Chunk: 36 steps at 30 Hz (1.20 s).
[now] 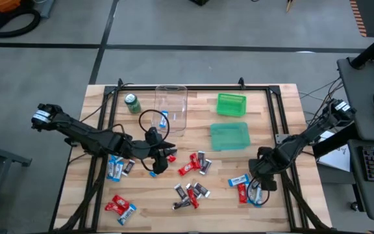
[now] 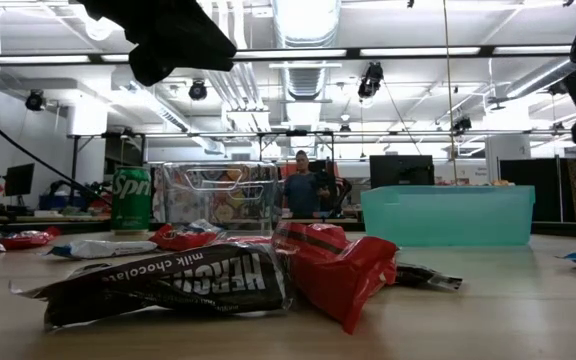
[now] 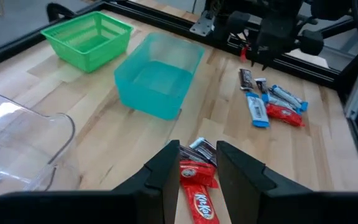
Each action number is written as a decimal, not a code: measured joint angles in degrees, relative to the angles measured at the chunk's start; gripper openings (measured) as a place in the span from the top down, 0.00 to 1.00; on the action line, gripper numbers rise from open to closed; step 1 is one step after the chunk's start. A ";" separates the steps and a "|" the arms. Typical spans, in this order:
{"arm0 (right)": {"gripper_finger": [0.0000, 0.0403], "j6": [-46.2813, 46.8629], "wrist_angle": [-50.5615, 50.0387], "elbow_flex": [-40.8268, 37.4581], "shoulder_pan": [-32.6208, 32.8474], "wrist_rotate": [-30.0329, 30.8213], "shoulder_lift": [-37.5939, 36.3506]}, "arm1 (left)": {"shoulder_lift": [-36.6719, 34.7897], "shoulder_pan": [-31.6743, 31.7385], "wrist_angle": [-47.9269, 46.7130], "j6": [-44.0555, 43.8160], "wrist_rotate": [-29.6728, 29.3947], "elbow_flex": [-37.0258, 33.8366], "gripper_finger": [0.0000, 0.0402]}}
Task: Sort candy
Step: Put the brown candy into the blue bin
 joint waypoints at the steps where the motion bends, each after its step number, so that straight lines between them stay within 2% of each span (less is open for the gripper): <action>1: 0.69 -0.17 0.45 0.00 0.00 0.68 0.60 | 0.00 0.00 0.00 0.00 0.08 0.00 0.78; 10: 0.52 -0.11 1.73 -0.02 -0.03 3.19 7.54 | 0.00 0.00 -0.02 0.58 0.08 0.00 0.78; 17: 0.51 -1.08 5.98 -0.27 -0.17 4.82 11.57 | 0.00 0.00 -0.01 0.90 0.02 0.00 0.78; 23: 0.62 -1.62 8.16 -1.11 -0.28 4.48 14.63 | 0.00 0.00 0.02 1.07 -0.10 0.00 0.78; 32: 0.92 -2.06 8.94 -1.25 -0.26 4.24 13.54 | 0.44 0.00 0.70 1.11 -0.25 0.00 0.78; 36: 0.96 -1.64 9.00 -1.46 -0.26 5.59 11.15 | 1.36 0.00 2.53 2.11 -1.43 0.00 0.78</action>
